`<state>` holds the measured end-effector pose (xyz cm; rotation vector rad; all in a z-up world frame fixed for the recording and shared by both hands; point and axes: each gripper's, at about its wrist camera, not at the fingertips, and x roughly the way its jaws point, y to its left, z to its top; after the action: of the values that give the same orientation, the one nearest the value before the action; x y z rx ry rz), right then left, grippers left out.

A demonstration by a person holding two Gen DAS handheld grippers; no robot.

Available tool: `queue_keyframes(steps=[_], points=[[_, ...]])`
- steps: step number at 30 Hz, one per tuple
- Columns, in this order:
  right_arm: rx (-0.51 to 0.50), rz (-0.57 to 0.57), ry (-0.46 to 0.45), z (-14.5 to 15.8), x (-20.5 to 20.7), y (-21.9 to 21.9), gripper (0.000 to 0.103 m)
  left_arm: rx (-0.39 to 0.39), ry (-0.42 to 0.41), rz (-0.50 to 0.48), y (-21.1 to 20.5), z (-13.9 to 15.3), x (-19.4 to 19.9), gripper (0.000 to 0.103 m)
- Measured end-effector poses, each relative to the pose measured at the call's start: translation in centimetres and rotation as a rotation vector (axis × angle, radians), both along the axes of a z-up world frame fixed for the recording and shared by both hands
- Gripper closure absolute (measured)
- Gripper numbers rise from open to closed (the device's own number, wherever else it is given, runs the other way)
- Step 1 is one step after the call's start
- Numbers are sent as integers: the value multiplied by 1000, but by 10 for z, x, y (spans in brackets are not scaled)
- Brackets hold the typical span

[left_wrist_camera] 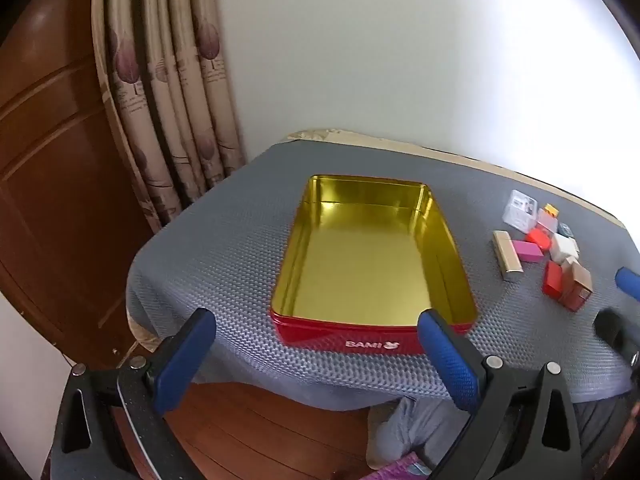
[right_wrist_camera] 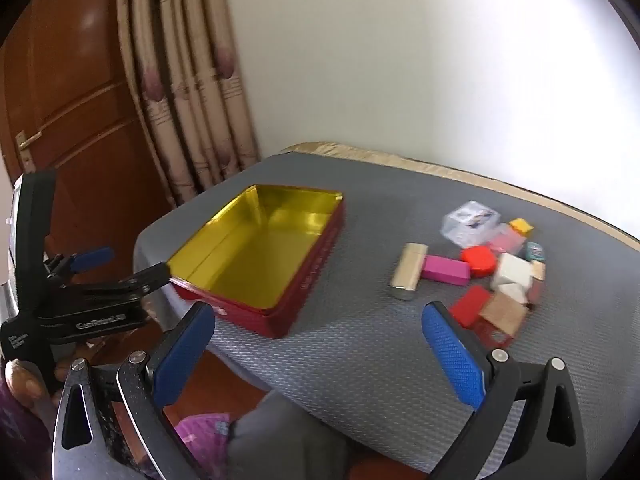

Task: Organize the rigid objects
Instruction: 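Move the left tool toward the gold ribbed lighter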

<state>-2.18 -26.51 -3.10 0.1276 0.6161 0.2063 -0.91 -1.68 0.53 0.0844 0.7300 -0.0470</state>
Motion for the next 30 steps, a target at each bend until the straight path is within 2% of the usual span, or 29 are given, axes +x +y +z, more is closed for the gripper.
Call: queue_keyframes(steps=[4,7,10,16,19,25,30], points=[[-1,-95,3,1,-11,-33,0,-18,42,-55,-9,1,-2,0],[21,-187,25,-7,-16,-72,0,8,53,-91,-22,-3,-4,0],[34,-262,75,-18,-18,-104,0,33,66,-117,-40,-5,-6,0],[84,-389,179,-39,-20,-155,0,18,85,-174,-67,-5,-10,0],[113,-423,172,-44,-24,-167,0,3,96,-203,-82,-2,-7,0],[118,-465,164,-51,-31,-183,0,21,103,-272,-119,3,5,0],[151,-485,208,-65,-29,-199,0,39,135,-315,-147,-6,23,0]])
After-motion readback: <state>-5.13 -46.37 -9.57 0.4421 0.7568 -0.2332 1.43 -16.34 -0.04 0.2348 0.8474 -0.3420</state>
